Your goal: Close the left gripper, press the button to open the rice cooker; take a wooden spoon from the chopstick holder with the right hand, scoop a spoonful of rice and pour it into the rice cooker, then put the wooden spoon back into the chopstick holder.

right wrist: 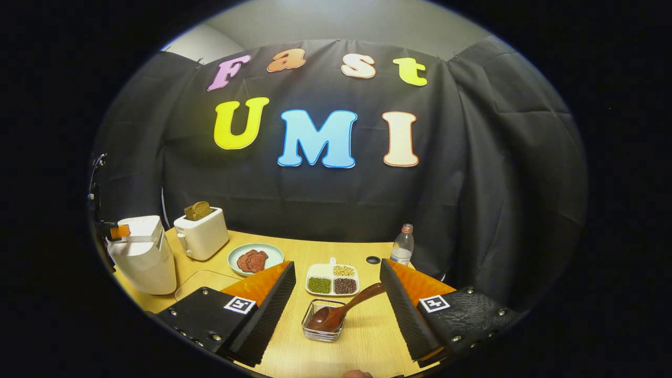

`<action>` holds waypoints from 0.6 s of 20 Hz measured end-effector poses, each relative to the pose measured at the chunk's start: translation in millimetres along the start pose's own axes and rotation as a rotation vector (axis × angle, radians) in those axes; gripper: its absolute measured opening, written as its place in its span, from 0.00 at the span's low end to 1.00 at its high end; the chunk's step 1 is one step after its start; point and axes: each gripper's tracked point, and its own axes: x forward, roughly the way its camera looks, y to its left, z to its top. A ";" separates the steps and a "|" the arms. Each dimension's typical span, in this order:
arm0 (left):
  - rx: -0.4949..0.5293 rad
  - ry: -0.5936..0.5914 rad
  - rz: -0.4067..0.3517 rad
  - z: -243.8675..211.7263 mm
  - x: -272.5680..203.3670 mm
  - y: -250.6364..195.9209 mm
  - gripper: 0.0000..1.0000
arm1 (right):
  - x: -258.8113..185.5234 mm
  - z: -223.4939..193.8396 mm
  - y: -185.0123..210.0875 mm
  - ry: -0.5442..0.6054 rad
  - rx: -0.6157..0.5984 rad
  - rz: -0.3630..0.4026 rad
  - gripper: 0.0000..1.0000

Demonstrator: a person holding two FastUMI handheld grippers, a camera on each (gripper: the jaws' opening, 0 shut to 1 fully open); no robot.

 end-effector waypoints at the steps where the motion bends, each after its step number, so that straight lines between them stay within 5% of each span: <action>1: 0.007 -0.004 0.002 -1.1 1.8 -0.6 1.00 | 0.1 -0.2 0.2 0.000 0.000 -0.001 0.98; 3: 0.011 -0.003 0.004 -3.7 1.2 -0.2 0.93 | -0.9 -0.1 -0.4 -0.002 0.000 -0.003 0.98; 5: 0.025 0.009 -0.008 -8.3 2.0 -3.5 1.00 | -0.8 -0.2 -0.1 -0.004 0.003 -0.005 0.98; 12: -0.008 -0.112 -0.043 17.8 -26.0 -11.4 0.97 | -6.4 16.9 31.4 -0.048 0.039 0.050 0.98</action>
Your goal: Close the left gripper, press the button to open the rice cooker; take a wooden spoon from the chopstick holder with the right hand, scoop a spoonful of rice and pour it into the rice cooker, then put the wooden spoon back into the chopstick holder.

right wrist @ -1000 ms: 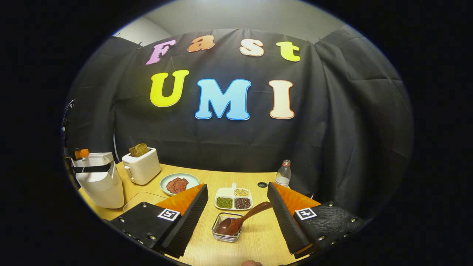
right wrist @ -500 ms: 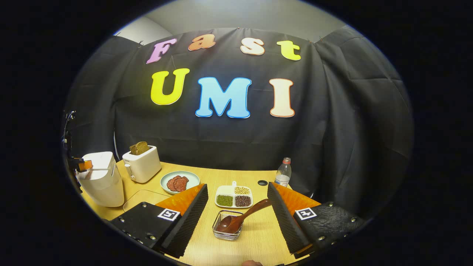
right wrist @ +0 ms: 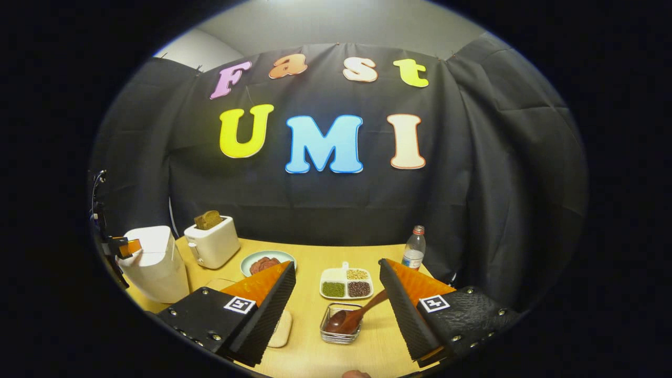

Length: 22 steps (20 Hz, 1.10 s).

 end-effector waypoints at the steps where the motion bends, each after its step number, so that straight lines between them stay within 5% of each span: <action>1: 0.017 -0.044 -0.002 16.2 -6.6 -2.5 0.98 | -1.7 3.5 5.7 -0.012 -0.008 0.008 0.98; 11: 0.008 -0.367 -0.109 129.1 -127.7 -70.4 0.95 | -22.5 48.4 50.6 -0.164 0.054 0.085 0.98; 22: 0.086 -0.372 -0.168 137.8 -146.1 -84.5 0.97 | -26.8 55.8 55.0 -0.223 0.021 0.052 0.98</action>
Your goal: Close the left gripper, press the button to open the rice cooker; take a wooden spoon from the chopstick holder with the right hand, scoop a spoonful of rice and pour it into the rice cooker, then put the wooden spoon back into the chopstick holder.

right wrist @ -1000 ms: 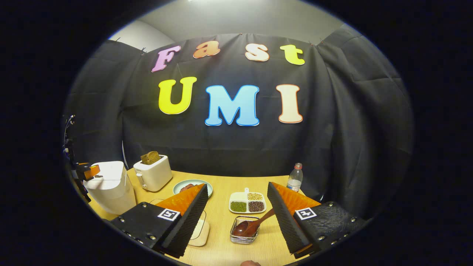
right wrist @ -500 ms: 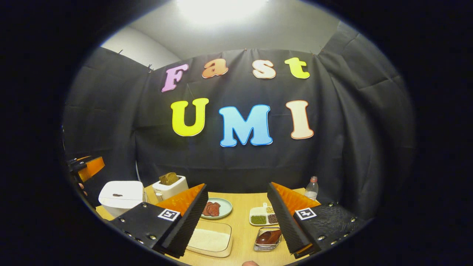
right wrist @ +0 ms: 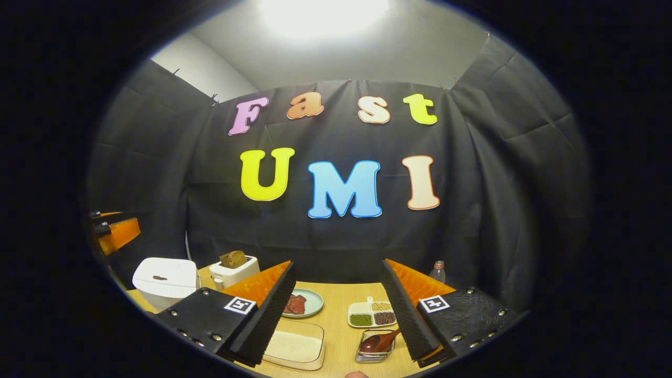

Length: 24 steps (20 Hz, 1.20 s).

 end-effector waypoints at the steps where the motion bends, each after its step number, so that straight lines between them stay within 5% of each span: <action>1: -0.004 0.004 -0.002 -0.5 -1.2 -0.6 0.94 | -0.4 1.4 2.0 -0.003 0.000 0.006 0.98; 24: -0.002 0.019 -0.033 -14.5 11.5 26.0 0.94 | 10.7 14.9 33.6 -0.048 -0.002 -0.030 0.98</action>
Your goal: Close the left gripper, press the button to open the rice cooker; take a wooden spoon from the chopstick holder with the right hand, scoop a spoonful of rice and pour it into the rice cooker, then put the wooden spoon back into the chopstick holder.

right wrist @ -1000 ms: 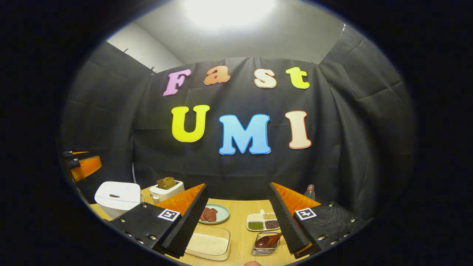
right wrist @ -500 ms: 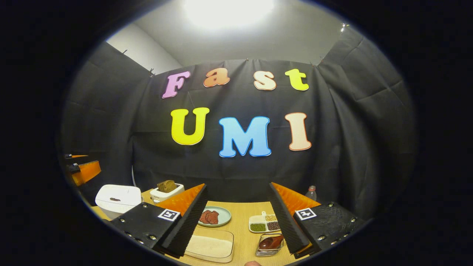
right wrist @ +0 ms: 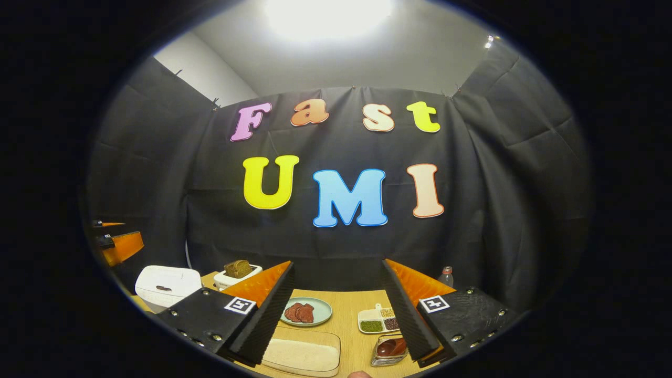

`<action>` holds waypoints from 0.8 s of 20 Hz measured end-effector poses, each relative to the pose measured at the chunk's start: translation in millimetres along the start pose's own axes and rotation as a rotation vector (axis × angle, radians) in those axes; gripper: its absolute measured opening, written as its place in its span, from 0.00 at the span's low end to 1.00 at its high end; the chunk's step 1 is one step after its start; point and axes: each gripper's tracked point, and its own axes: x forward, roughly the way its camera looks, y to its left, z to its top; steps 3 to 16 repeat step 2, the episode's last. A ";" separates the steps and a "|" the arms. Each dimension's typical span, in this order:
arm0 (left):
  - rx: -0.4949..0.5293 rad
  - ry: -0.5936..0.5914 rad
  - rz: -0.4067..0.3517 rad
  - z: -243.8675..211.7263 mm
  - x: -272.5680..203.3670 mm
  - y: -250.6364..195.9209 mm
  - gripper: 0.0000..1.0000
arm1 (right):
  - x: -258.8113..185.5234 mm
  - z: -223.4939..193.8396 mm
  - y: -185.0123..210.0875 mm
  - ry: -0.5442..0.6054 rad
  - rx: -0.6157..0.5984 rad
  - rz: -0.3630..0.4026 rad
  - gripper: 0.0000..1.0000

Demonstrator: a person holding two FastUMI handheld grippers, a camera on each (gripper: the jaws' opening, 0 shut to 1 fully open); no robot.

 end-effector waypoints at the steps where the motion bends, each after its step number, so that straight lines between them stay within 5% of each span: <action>1: 0.000 -0.001 -0.006 0.5 2.3 1.2 0.94 | -0.2 0.0 2.1 -0.001 0.001 -0.005 0.98; 16: 0.001 -0.004 -0.013 0.2 5.7 2.5 0.94 | -0.2 0.7 3.6 -0.002 0.002 -0.010 0.98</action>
